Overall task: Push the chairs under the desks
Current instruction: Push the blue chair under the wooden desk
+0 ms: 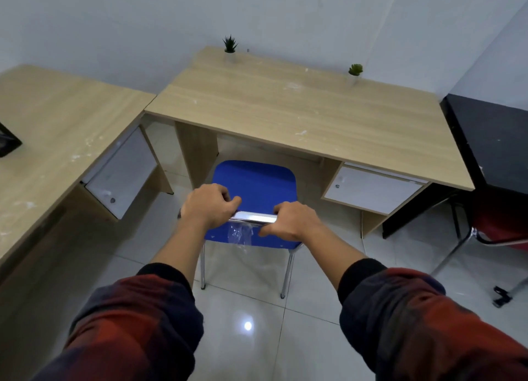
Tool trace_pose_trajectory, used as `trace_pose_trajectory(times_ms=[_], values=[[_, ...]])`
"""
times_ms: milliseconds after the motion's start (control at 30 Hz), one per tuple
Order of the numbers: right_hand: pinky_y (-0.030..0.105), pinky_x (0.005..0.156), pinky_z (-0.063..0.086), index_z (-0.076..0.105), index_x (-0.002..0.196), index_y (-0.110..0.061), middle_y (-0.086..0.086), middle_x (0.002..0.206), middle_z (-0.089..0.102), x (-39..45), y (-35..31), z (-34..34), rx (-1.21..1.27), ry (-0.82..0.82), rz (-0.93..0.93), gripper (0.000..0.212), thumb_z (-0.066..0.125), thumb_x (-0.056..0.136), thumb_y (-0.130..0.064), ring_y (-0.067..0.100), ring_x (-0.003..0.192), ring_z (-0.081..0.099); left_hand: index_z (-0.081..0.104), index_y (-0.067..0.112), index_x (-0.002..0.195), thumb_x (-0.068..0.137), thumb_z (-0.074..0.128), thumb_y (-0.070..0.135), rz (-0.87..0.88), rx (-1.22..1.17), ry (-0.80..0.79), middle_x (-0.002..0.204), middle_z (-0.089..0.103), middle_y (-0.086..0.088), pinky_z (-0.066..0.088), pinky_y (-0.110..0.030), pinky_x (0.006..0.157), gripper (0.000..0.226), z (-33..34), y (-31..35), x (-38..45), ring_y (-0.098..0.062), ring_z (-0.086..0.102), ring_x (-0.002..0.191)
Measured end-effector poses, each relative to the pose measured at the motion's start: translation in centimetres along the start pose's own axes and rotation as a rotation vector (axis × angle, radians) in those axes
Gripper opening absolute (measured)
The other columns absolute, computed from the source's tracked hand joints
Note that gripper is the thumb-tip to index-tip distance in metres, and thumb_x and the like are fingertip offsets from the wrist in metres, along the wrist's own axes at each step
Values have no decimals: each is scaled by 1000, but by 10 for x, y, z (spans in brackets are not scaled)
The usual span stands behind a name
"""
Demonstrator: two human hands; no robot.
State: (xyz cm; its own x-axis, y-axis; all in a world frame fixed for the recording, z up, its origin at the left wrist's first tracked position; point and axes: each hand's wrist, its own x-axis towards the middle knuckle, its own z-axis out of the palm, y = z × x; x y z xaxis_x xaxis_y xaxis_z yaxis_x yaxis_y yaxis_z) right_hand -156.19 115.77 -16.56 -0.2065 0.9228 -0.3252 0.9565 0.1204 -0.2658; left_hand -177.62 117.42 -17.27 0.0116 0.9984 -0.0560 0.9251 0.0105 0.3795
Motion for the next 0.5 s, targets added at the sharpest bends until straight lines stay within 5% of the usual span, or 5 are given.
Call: trace_pose_trajectory(times_ms=[167,333,500], values=[[28,61,43,70,100,-26,-8,86,64,17,20,-12,52,-25,-57,58,67,69,-75,13,78,60,68,18,70,88,47,51,-18,120,-94,65,63,1,49,-30,59,42,5,18,18,-18,60,64],[29,67,47,72,105,-27,-11,93,66,31,48,-29,179,-15,-109,79,51,63,-90,10,82,60,59,14,67,91,38,54,-29,199,-212,64,57,-4,41,-31,57,51,13,42,39,-20,53,60],[30,67,44,68,86,-30,-14,79,59,47,68,-34,196,-46,-73,59,40,85,-82,7,75,55,48,15,61,91,40,54,-66,173,-262,61,51,-2,36,-30,55,50,17,58,50,-18,47,57]])
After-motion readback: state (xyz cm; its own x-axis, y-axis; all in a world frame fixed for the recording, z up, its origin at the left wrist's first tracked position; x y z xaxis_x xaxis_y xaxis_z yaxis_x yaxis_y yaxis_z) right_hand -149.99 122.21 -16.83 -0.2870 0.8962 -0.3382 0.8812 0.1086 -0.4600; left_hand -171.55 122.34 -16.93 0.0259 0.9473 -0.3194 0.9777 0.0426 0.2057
